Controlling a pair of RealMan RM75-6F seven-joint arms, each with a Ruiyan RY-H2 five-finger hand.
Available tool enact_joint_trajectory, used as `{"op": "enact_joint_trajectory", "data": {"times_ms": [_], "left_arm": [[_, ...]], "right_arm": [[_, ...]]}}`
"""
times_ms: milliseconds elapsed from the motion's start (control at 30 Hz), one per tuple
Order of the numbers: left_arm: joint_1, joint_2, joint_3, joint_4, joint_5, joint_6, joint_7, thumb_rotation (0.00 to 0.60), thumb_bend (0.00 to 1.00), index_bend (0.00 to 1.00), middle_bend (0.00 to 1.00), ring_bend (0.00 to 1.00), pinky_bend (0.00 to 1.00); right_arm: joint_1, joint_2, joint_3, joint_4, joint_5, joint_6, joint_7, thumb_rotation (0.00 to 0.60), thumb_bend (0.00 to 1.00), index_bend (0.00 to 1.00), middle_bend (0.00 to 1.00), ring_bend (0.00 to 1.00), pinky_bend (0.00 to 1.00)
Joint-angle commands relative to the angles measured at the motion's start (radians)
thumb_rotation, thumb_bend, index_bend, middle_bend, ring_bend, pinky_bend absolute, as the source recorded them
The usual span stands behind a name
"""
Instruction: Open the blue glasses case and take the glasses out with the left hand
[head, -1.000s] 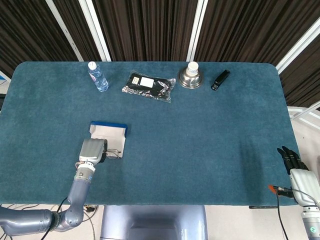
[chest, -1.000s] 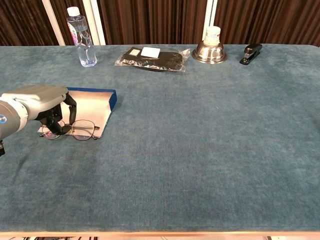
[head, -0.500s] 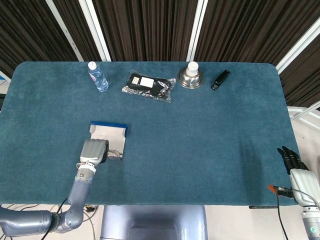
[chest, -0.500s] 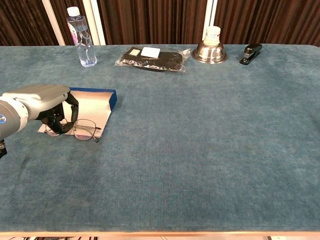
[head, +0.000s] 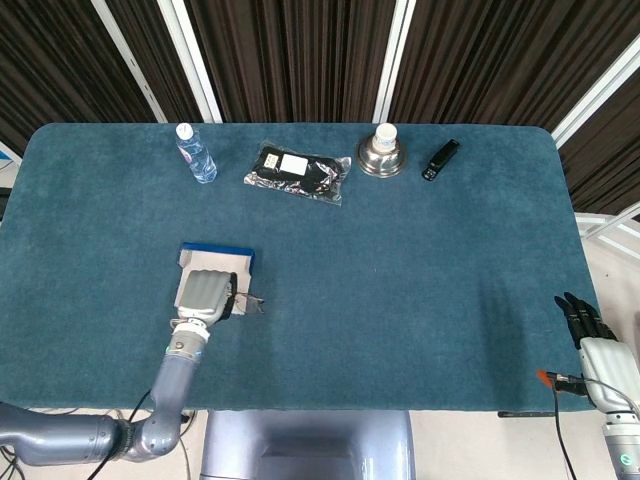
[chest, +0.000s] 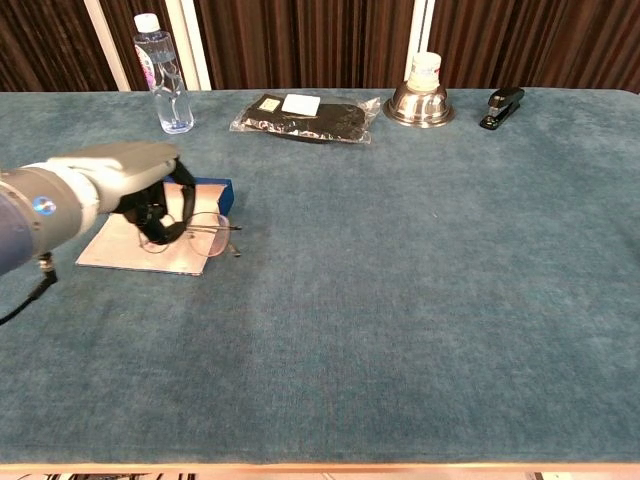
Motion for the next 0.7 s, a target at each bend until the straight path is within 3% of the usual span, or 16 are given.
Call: {"op": "enact_joint_trajectory", "data": {"times_ms": [33, 367, 700], "left_arm": [[-0.041, -0.047, -0.032, 0.016, -0.037, 0.005, 0.035, 0.600, 0.45, 0.57, 1.00, 1.00, 1.00], [-0.131, -0.150, -0.088, 0.064, -0.084, 0.024, 0.088, 0.600, 0.45, 0.56, 1.00, 1.00, 1.00], [-0.160, -0.212, -0.081, 0.110, -0.074, 0.023, 0.076, 0.600, 0.40, 0.48, 1.00, 1.00, 1.00]], "right_arm": [[0.000, 0.000, 0.000, 0.000, 0.001, -0.001, 0.002, 0.600, 0.12, 0.00, 0.00, 0.00, 0.21], [0.002, 0.002, 0.001, 0.002, 0.003, -0.005, 0.007, 0.600, 0.12, 0.00, 0.00, 0.00, 0.21], [0.002, 0.001, 0.001, 0.002, 0.003, -0.005, 0.007, 0.600, 0.12, 0.00, 0.00, 0.00, 0.21]]}}
